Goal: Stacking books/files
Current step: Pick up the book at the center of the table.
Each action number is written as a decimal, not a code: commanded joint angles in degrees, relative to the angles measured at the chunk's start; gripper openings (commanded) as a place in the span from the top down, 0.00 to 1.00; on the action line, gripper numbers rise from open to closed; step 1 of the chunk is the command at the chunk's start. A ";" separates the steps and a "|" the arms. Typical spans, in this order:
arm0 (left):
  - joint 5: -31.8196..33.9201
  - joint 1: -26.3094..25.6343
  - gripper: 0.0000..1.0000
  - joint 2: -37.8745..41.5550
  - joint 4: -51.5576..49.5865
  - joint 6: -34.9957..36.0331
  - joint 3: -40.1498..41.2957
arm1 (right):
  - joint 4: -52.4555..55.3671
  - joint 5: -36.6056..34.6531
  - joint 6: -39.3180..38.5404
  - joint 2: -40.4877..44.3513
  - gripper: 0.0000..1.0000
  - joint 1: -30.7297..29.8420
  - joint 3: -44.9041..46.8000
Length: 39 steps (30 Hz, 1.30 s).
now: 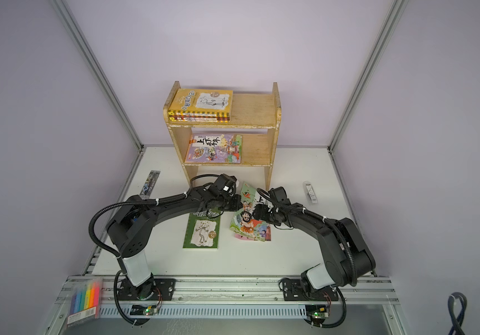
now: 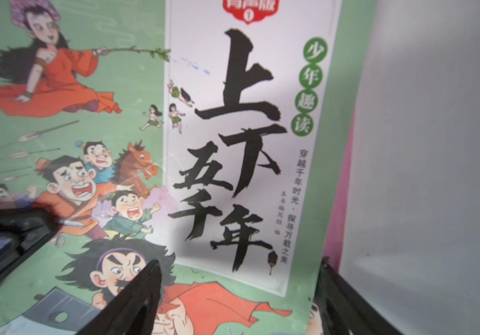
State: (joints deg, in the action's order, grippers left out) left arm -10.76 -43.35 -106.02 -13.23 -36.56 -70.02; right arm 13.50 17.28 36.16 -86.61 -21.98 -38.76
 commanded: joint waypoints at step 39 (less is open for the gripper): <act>3.70 0.11 1.00 9.93 6.01 1.82 8.57 | 4.40 -2.50 -5.58 4.76 0.17 -0.25 -1.34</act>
State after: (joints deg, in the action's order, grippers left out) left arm -8.34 -43.42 -99.09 -12.60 -34.74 -63.05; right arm 15.22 16.82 32.95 -84.84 -22.13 -39.64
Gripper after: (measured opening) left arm 0.085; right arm 0.834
